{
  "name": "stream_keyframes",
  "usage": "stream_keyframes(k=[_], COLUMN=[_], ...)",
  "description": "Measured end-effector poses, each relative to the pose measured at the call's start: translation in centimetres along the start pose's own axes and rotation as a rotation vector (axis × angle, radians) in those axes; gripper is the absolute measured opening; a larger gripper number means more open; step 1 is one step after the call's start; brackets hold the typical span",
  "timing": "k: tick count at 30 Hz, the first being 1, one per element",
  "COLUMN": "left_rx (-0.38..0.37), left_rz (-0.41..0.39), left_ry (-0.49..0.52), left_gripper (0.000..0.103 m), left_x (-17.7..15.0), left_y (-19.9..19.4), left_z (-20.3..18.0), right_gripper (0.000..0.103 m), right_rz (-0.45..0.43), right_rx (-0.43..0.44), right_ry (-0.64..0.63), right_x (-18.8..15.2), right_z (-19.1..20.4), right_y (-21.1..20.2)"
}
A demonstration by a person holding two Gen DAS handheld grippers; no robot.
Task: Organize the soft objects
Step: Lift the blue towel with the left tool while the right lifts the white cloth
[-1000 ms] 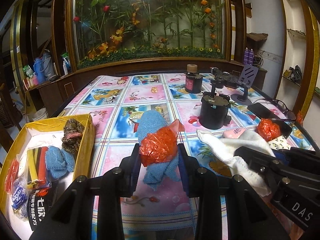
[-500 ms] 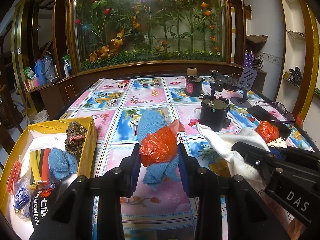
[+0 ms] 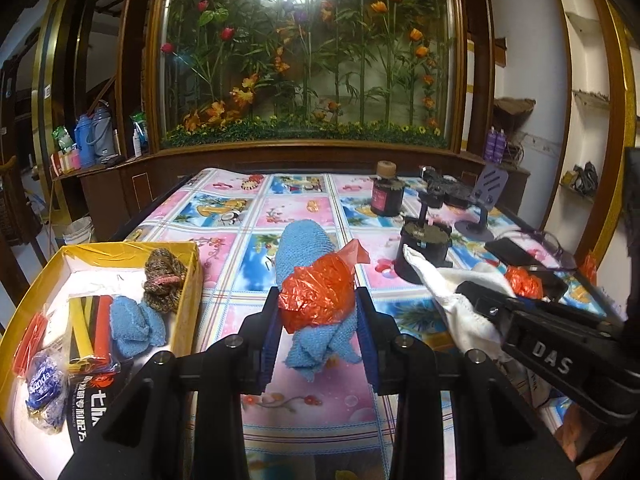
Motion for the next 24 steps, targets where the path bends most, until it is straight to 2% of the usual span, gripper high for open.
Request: stream_keyframes(k=[4, 8, 11, 18, 21, 24], left_rx=[0.018, 0.037, 0.053, 0.177, 0.241, 0.246], left_rz=[-0.041, -0.055, -0.036, -0.004, 0.024, 0.062], left_ry=[-0.044, -0.076, -0.113, -0.227, -0.268, -0.304], left_gripper=[0.034, 0.034, 0.034, 0.034, 0.034, 0.034], left_x=[0.6, 0.8, 0.4, -1.8, -3.0, -4.2], left_y=[-2.1, -4.9, -6.8, -11.1, -11.7, -11.3], left_z=[1.5, 3.8, 6.7, 15.2, 18.3, 19.6], right_gripper=[0.015, 0.015, 0.015, 0.016, 0.016, 0.016], right_rz=[0.024, 0.011, 0.006, 0.035, 0.077, 0.102], right_rx=[0.051, 0.105, 0.174, 0.309, 0.366, 0.395], right_ry=[0.046, 0.013, -0.023, -0.145, -0.191, -0.244], right_x=[-0.1, -0.4, -0.9, -3.6, -5.2, -6.8], right_z=[2.3, 5.7, 8.7, 16.3, 19.3, 21.8], right_y=[1.0, 0.8, 0.3, -0.5, -0.6, -0.6])
Point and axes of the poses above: each gripper's, at about its wrist camera, not at the fingertips, and y roughly the way its jaws point, z to its left, x to its top, the point moved 6 cm from there along y, roughly the way its jaws point, and after that the axes turned 7 degrees about -x, right-handed, at the moved point
